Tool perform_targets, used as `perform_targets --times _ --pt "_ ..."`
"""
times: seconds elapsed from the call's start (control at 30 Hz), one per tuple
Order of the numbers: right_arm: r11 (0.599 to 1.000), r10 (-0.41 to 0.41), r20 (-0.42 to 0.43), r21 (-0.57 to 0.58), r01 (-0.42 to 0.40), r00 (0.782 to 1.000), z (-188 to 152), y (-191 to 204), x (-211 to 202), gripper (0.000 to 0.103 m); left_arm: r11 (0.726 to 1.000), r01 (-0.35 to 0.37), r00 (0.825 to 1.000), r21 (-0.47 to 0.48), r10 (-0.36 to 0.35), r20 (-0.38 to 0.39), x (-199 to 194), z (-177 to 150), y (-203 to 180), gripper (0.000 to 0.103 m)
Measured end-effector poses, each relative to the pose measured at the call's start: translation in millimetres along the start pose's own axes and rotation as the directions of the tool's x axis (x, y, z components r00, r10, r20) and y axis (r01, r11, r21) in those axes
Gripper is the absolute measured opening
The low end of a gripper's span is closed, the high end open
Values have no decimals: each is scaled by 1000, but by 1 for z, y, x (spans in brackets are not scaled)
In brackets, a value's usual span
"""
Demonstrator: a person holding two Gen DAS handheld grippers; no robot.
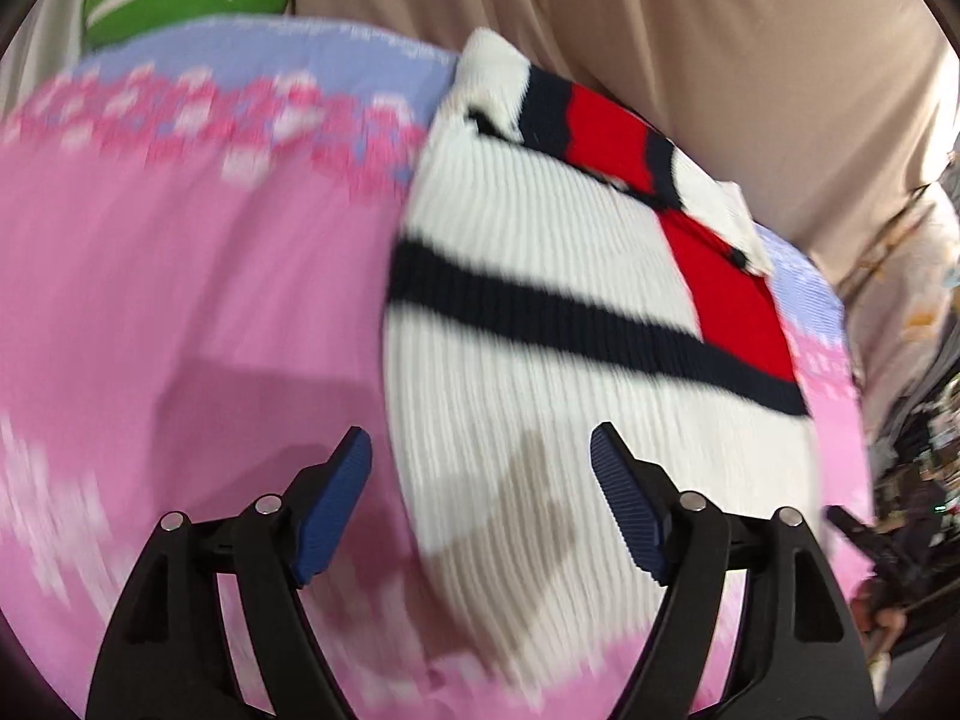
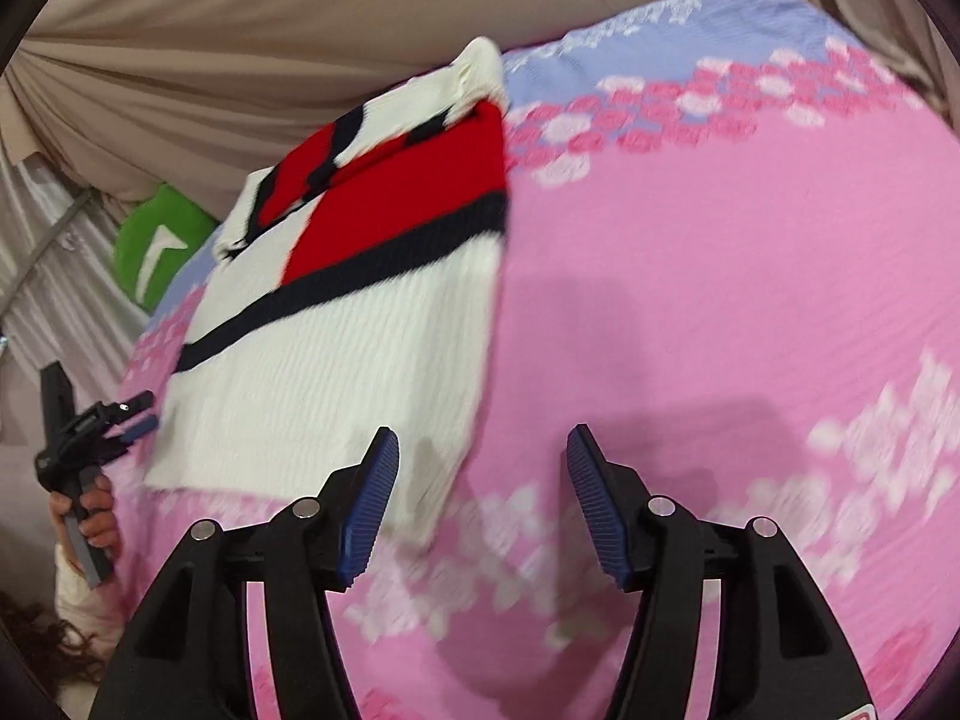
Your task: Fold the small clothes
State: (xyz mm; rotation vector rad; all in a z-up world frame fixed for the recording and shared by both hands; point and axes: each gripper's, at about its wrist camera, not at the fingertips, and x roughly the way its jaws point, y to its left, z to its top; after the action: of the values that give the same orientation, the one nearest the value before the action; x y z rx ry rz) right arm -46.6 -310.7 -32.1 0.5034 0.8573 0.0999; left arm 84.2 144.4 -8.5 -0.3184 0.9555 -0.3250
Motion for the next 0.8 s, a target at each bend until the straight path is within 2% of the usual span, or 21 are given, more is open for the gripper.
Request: perform_targets --times 0.07,0.13,0.23,0.37,0.4,0.43,0.47,0.5,0.63,0.8 --pt "998 57 1 19 -57 998 -11 5 3 60 999 44 999 -28 -44 -21 -1 -19 -2 74" --pt "997 77 29 22 -78 997 -19 13 5 65 999 36 999 -22 -36 16 -4 -29 -8 74" --pt "993 116 46 30 -118 992 -20 21 11 66 994 81 996 -66 -79 40 -4 -37 -12 73" --pt "990 132 60 32 -134 989 -18 33 23 61 990 107 994 -89 -105 31 2 -37 -16 54" --pt "991 131 61 29 -133 990 -18 37 26 54 990 105 994 -90 -102 35 3 -36 -16 50" --pt "991 129 56 29 -131 990 -17 40 30 40 991 99 995 -91 -97 31 4 -35 -17 36" --pt "991 129 54 32 -131 990 -19 43 34 30 989 105 994 -102 -103 21 7 -33 -16 22" --pt "990 134 49 36 -136 990 -19 43 36 11 987 114 994 -116 -113 16 8 -33 -15 16" --pt "988 142 118 37 -148 983 -23 48 24 8 986 117 992 -114 -112 55 -9 -36 -12 10" --pt "981 193 235 -37 -190 953 -32 56 -24 7 988 153 976 -24 -148 159 -65 -48 -26 9"
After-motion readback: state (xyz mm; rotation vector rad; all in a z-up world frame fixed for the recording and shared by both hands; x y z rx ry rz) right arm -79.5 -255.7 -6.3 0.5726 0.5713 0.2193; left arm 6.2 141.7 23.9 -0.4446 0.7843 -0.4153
